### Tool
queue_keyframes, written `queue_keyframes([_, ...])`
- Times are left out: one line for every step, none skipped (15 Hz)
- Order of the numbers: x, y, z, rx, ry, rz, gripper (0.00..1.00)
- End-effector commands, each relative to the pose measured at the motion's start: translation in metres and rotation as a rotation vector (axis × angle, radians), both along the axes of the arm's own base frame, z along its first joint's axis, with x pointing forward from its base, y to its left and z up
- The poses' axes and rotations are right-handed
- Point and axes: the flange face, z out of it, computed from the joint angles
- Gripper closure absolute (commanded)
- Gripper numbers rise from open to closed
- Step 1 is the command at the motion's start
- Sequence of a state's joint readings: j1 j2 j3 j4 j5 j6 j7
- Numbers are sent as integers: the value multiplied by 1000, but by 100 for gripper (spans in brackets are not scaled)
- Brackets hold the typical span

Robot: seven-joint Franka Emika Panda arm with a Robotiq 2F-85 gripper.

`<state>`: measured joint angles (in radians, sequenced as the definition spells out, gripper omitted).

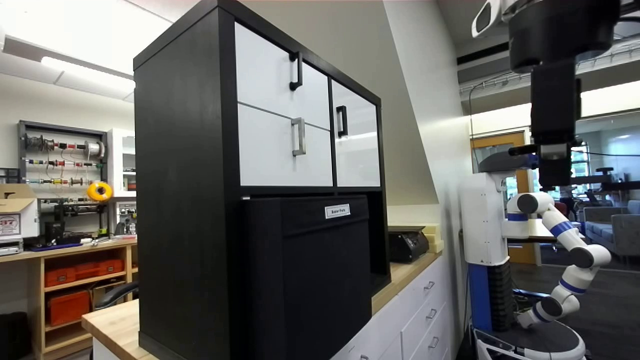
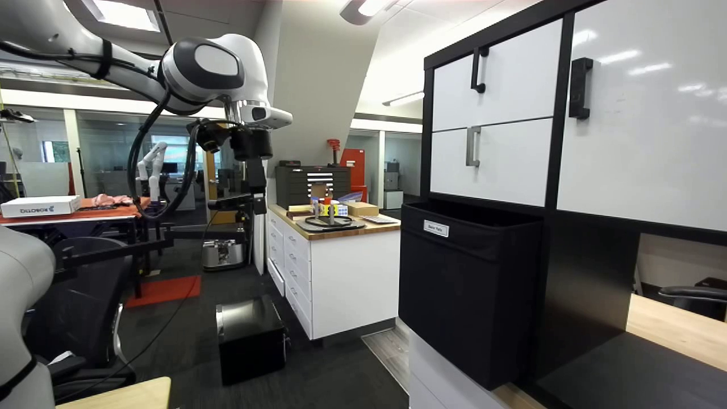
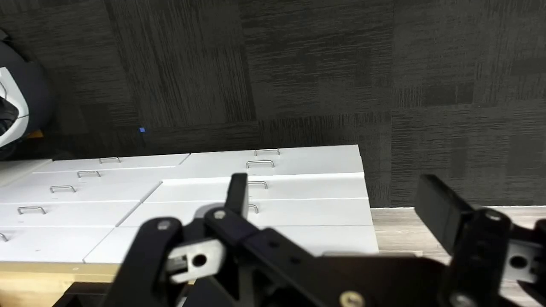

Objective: Open the bottom drawer of the cabinet

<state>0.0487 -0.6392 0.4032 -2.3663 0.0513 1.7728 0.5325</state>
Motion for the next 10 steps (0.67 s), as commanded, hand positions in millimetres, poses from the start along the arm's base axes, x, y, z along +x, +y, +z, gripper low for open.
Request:
queue_keyframes([3,-3,3,19,1,9,0])
queue_keyframes([4,-4,4,28,-1,14,0])
queue_keyframes([7,-9,8,40,-12,21,0])
queue_keyframes([9,-12,10,49,-20,25,0])
queue_keyframes([13,-20,14,66,-36,31,0])
queue_keyframes([16,-25,17,78,-47,33,0])
queue_keyframes([20,-33,20,89,-65,40,0])
queue_keyframes([24,-39,23,97,-81,47,0])
queue_keyframes([28,-46,26,102,-100,53,0])
queue_keyframes([31,-52,29,109,-114,65,0])
